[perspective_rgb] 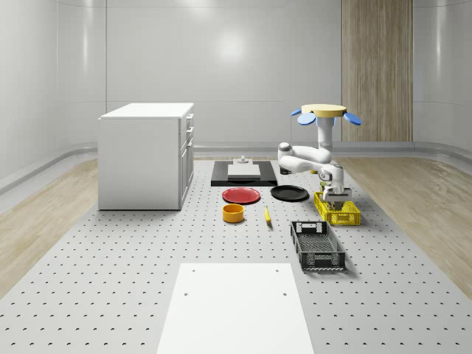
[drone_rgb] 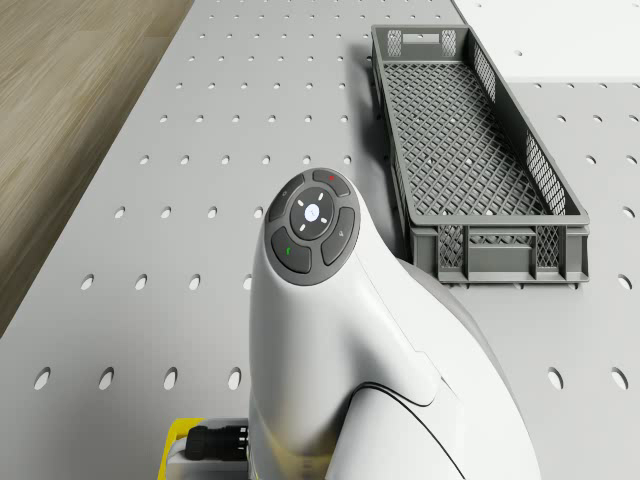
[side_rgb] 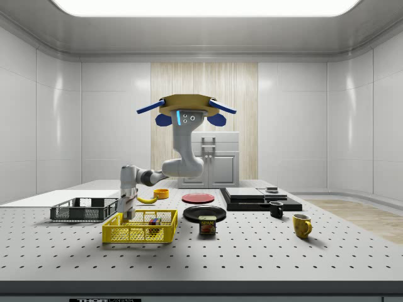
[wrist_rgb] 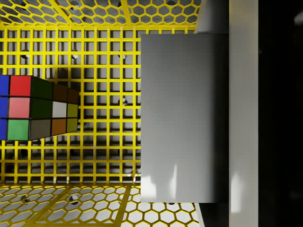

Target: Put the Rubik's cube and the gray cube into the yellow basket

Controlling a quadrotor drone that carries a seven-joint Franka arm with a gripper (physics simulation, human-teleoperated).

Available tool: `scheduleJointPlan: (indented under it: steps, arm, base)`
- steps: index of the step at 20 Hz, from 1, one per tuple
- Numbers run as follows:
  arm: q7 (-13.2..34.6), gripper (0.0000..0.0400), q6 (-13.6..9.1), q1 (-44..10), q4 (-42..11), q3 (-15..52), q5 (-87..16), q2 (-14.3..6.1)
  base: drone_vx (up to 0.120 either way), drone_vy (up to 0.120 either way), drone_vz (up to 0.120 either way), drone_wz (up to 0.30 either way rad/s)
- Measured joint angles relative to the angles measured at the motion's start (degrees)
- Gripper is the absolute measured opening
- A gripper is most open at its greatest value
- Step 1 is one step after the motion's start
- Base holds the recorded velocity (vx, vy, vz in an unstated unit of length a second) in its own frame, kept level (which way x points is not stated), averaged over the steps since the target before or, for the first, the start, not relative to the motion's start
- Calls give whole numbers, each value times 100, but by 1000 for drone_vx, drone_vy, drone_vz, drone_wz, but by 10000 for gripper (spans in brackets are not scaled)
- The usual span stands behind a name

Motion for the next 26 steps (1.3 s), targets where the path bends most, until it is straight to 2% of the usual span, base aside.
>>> scheduleJointPlan:
  steps: [15,18,20,26]
  arm:
    - [238,250,233,-392,242,-859,-829,110]
    - [240,323,235,-405,264,-923,-897,139]
    - [236,353,197,-387,243,-870,-854,152]
    - [220,390,10,-290,115,-481,-504,176]
  base:
    - [0,0,0,0]
    - [0,0,0,0]
    - [0,0,0,0]
    - [0,0,0,0]
